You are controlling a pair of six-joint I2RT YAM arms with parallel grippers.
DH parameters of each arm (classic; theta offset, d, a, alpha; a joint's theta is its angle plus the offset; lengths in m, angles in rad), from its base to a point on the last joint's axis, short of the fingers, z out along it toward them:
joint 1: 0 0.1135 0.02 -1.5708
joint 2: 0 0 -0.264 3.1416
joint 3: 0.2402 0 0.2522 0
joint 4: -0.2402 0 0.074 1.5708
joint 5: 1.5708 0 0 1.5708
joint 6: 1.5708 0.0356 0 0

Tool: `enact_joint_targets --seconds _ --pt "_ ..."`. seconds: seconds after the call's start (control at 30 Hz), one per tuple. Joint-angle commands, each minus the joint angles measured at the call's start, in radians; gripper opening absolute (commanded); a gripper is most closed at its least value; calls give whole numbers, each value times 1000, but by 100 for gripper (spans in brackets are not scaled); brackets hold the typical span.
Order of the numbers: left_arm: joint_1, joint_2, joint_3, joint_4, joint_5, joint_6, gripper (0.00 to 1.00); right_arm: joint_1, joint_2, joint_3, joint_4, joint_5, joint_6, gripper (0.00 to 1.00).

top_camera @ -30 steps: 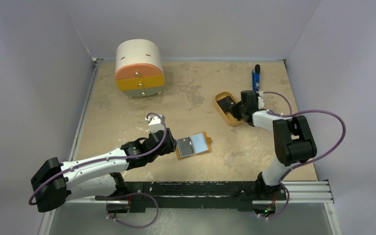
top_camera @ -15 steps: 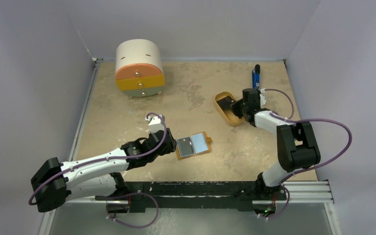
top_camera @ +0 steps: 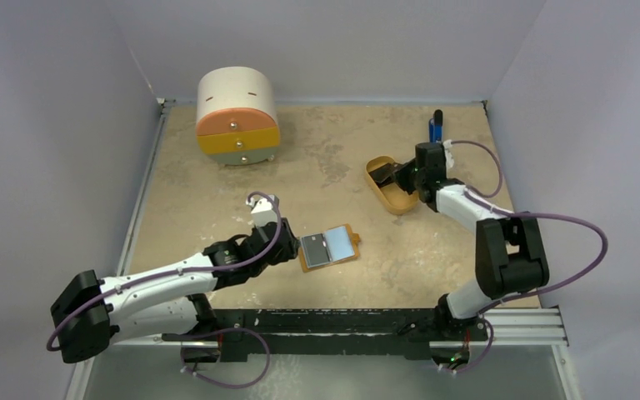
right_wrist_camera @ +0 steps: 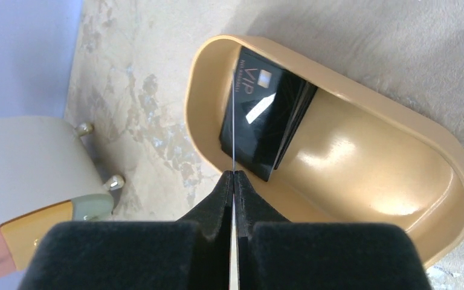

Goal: Put the credit cards into the card holder
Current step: Pick up the credit card from the storage box.

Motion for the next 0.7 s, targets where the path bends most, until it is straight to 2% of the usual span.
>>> enact_joint_targets --seconds 0.0,0.17,0.3,0.47,0.57,0.67 --pt "1 -47 24 -17 -38 -4 35 -3 -123 86 -25 22 -107 0" --pt "1 -98 37 -51 -83 -7 34 -3 -233 158 -95 -65 -330 0" --pt "1 -135 51 -66 -104 9 34 -3 -352 196 -129 -342 -562 0" --pt "1 -166 54 -33 -93 59 37 5 -470 229 -344 -670 -816 0" --pt "1 -177 44 28 -46 93 39 35 -551 217 -499 -701 -933 0" --pt "1 -173 24 104 23 108 41 109 -598 180 -600 -669 -971 0"
